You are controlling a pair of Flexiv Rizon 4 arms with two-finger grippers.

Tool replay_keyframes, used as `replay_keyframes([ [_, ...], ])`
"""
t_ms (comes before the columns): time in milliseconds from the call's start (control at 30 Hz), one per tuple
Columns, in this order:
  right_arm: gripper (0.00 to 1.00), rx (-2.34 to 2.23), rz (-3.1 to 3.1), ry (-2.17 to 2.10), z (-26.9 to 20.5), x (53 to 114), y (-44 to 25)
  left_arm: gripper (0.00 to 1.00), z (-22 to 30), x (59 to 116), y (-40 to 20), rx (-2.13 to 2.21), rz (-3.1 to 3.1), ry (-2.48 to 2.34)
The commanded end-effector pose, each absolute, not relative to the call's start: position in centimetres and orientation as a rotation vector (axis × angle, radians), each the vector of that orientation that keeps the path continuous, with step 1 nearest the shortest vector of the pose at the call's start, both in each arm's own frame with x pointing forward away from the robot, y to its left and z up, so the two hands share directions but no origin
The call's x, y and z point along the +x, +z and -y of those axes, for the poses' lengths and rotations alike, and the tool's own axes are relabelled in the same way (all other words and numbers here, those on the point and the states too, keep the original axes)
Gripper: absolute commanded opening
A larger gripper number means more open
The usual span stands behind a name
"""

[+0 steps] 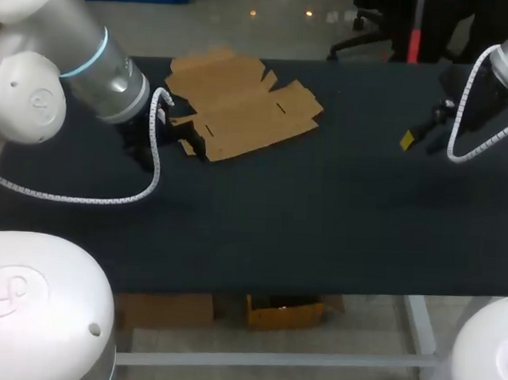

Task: Assemble the packaging by folding the flat box into shape, placing the metal phone stand inside, and closing the box properly

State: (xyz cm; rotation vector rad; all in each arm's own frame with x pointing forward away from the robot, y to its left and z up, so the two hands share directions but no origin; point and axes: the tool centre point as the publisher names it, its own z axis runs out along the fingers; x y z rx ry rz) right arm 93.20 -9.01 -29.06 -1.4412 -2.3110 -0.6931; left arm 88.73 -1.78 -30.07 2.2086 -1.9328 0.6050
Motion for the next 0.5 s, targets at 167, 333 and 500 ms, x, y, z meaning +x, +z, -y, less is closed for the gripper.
replay_keyframes([
  [167, 1.0, -1.436, 2.308, -0.693, 9.1, 93.2, -29.0, 1.0, 1.9, 88.9, -30.0, 2.213, 1.935, 0.593],
  [333, 1.0, -1.436, 2.308, -0.693, 9.1, 93.2, -29.0, 1.0, 1.9, 88.9, -30.0, 2.213, 1.935, 0.593],
  [500, 1.0, -1.416, 2.348, -0.693, 8.4, 93.6, -28.0, 1.0, 1.9, 90.1, -31.0, 2.192, 1.881, 0.603],
])
